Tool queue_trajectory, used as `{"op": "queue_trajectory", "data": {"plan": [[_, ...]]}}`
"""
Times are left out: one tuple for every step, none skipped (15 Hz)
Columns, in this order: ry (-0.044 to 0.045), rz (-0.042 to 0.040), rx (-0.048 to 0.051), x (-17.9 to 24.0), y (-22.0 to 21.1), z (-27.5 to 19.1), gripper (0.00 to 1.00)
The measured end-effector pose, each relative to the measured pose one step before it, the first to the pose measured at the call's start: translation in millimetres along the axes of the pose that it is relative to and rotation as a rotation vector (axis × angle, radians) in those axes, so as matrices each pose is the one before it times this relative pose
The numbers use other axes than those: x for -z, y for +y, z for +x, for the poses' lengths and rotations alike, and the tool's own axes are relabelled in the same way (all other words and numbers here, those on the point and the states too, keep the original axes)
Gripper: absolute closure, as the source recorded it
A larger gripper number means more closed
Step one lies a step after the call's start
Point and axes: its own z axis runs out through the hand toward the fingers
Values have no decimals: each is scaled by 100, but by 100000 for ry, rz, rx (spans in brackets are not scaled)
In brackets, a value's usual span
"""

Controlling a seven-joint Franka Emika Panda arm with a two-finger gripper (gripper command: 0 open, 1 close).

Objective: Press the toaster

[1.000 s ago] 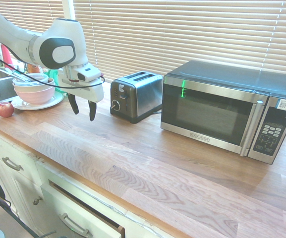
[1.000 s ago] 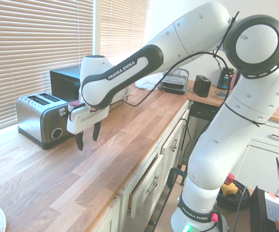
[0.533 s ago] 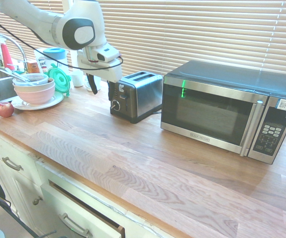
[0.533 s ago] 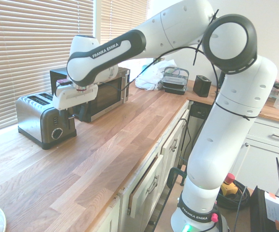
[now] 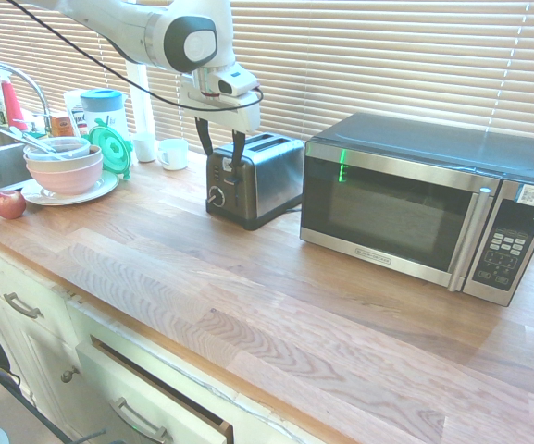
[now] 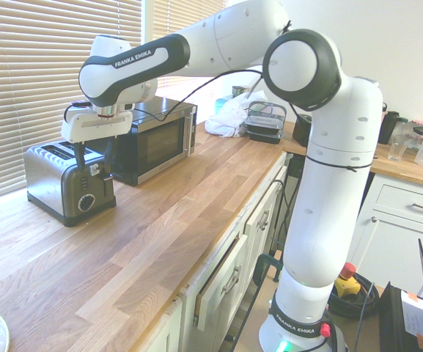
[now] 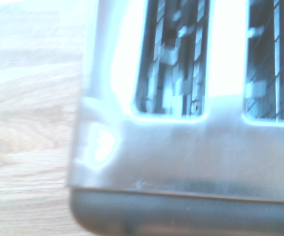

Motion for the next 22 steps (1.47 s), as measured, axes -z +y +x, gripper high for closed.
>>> {"op": "queue_trajectory", "data": {"plan": [[-190,-330,-617,54,-60,456,0],[-255,-112,-605,29,42,365,0],[-143,250,-680,162,99,300,0],[169,273,-658,152,161,291,0],[-77,295,-555,84,155,207,0],[50,231,-349,59,250,314,0],[283,312,161,80,223,317,0],[342,420,386,83,137,235,100],[276,421,470,46,74,163,100],[48,140,278,-2,17,47,100],[-5,23,170,-5,-2,1,100],[8,0,145,1,7,8,100],[6,5,217,1,11,13,100],[-29,33,206,1,12,13,100],[32,-22,121,7,73,76,100],[54,-16,56,15,107,115,100],[67,8,26,34,102,108,100],[52,6,-36,24,108,115,100],[-7,-59,-51,17,90,83,100],[-56,-64,17,13,111,98,100],[-94,-16,27,17,117,104,100],[-155,-83,119,2,125,100,100]]}}
